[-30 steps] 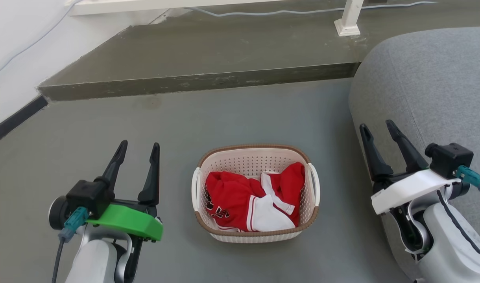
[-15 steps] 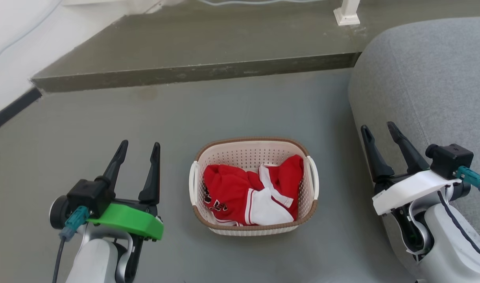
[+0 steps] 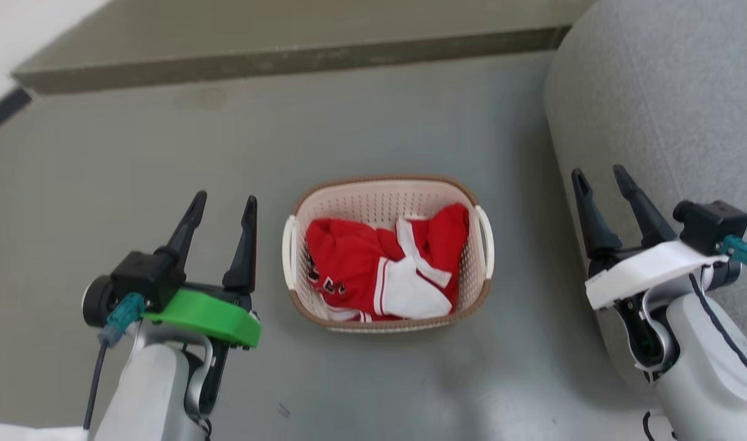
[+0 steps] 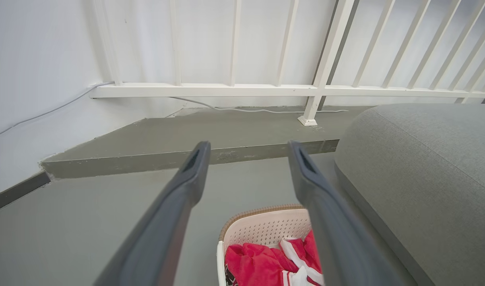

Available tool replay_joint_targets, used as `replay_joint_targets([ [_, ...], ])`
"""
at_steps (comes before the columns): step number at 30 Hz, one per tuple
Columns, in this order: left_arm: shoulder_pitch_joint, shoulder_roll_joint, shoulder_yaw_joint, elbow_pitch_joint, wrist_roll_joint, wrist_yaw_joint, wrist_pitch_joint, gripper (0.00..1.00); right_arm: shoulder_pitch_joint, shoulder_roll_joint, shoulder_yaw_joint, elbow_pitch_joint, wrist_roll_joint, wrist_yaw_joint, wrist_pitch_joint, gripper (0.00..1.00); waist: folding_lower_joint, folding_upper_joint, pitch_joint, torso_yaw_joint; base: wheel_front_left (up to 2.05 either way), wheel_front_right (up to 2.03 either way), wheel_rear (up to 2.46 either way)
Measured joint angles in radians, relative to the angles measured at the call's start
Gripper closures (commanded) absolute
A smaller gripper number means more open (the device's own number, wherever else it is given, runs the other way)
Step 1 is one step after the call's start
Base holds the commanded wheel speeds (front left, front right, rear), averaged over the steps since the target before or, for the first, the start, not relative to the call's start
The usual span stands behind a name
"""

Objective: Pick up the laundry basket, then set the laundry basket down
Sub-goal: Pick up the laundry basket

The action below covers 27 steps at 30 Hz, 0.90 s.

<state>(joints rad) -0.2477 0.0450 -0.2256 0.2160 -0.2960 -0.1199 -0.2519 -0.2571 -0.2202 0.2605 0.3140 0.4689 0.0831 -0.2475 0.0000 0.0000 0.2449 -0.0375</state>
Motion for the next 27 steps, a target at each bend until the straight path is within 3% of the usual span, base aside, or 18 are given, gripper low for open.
replay_joint_targets([
  [27, -0.315, -0.009, -0.038, 0.243, -0.047, -0.003, 0.004, 0.00, -0.259, 0.020, 0.021, 0.213, 0.026, 0.022, 0.006, 0.00, 0.0001, 0.0000, 0.348, -0.036, 0.00, 0.00, 0.00],
])
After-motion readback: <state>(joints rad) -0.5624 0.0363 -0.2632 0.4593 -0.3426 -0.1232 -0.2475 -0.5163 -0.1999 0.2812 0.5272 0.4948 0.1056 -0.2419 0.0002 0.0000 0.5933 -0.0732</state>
